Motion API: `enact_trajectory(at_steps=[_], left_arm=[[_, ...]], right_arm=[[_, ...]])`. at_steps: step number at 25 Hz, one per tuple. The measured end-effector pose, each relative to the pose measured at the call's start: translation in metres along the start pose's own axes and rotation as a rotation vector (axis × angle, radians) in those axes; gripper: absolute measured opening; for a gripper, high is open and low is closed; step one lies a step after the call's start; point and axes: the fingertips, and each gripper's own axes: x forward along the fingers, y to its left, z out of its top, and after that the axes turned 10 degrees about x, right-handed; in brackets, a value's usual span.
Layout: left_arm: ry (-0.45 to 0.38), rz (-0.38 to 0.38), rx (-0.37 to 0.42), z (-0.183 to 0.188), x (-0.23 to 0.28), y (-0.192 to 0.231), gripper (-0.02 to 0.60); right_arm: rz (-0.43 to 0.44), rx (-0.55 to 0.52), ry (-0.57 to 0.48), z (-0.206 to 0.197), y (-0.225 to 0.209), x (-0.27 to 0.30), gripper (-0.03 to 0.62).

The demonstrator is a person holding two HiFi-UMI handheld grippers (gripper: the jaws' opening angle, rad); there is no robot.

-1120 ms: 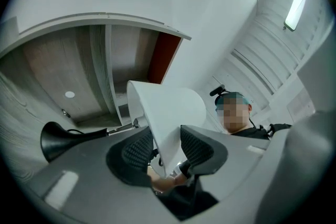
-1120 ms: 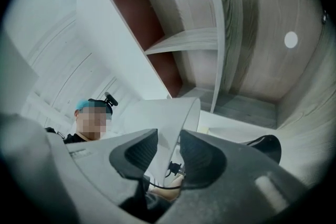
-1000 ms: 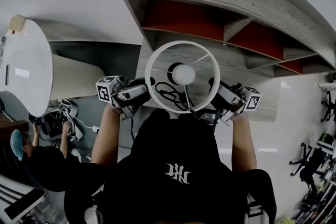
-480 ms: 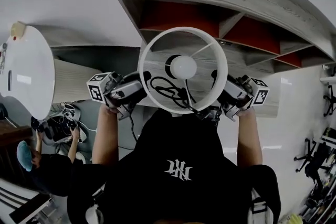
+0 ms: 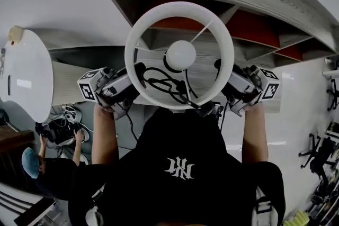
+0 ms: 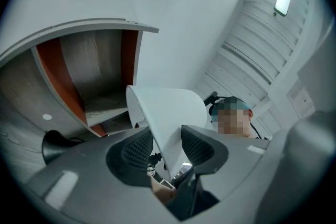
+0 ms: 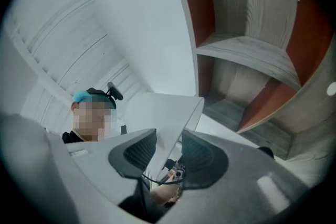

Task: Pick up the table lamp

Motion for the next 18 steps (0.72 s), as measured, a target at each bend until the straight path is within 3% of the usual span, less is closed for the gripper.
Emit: enact_trajectory(at_steps=[18], left_arm=[[-0.012, -0.031, 0.035, 0.027, 0.037, -0.038, 0.176]], right_arm=[[0.052, -0.108, -0.025, 0.021, 0.055, 0.017, 0.147]])
